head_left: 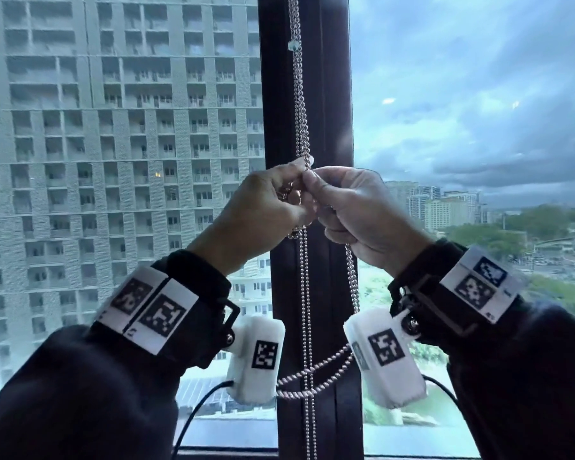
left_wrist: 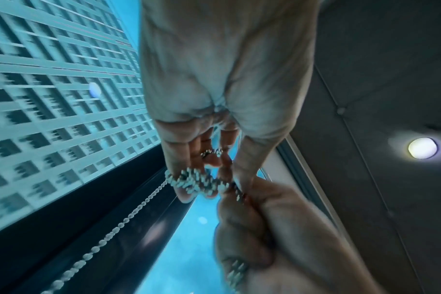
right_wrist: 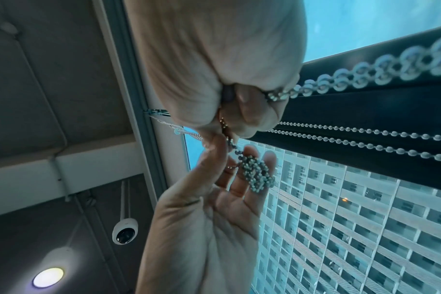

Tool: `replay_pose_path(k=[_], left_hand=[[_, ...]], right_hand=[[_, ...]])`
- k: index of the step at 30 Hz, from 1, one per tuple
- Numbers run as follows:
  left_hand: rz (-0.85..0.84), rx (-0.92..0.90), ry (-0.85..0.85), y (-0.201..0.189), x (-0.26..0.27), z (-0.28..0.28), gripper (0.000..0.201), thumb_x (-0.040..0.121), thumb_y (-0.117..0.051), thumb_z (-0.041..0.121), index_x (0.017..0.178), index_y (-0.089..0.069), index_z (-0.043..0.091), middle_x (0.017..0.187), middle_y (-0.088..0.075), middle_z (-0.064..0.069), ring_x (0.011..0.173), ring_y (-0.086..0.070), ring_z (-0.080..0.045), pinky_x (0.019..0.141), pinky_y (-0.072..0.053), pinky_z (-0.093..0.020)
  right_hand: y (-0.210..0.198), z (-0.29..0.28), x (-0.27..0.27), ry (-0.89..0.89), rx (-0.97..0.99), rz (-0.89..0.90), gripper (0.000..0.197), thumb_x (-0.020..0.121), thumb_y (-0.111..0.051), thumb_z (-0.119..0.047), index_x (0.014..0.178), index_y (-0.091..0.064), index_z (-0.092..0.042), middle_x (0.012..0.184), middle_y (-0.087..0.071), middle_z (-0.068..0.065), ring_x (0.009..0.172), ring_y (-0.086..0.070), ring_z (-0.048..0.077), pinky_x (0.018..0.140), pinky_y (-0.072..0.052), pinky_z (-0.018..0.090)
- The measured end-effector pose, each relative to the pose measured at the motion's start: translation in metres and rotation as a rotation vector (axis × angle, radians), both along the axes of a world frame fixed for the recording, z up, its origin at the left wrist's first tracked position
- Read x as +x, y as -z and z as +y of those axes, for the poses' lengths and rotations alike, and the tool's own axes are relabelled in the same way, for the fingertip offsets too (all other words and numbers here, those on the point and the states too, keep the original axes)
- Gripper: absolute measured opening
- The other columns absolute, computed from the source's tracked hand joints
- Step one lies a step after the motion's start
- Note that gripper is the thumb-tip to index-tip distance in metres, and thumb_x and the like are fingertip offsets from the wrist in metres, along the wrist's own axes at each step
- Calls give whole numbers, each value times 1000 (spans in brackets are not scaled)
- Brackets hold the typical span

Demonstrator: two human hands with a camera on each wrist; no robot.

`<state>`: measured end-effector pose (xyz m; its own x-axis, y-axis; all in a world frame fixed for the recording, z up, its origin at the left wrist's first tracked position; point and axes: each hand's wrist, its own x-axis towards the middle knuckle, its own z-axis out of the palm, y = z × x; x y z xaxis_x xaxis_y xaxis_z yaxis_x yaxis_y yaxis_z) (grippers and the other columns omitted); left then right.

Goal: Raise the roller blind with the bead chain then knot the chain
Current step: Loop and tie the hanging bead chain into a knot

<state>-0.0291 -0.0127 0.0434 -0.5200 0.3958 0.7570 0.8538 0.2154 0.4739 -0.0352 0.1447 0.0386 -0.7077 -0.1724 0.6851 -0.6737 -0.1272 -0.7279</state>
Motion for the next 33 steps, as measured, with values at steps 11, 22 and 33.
replay_pose_path(k=[11, 22, 33], left_hand=[[-245, 288, 153, -19, 5, -19, 34, 82, -69, 33, 55, -58, 15, 53, -53, 3, 67, -59, -17, 73, -49, -37], [-315, 293, 369, -17, 4, -16, 37, 84, -28, -6, 77, -64, -7, 72, -68, -23, 31, -28, -12, 46, -25, -28], [-123, 74, 194, -17, 5, -22, 24, 85, -65, 9, 95, -69, -13, 96, -70, -31, 53, -59, -16, 52, -52, -27]], right_hand=[[2, -8, -4, 102, 48, 82, 27, 103, -54, -16, 78, -66, -14, 59, -54, -1, 30, -26, 3, 30, -20, 11], [2, -21, 2, 237, 30, 164, 14, 97, -62, -4, 86, -71, 0, 69, -61, 12, 26, -37, 1, 30, -26, 9], [9, -4, -4, 490, 27, 297, 34, 93, -70, -20, 59, -65, -19, 53, -50, 1, 34, -34, 2, 35, -25, 14]])
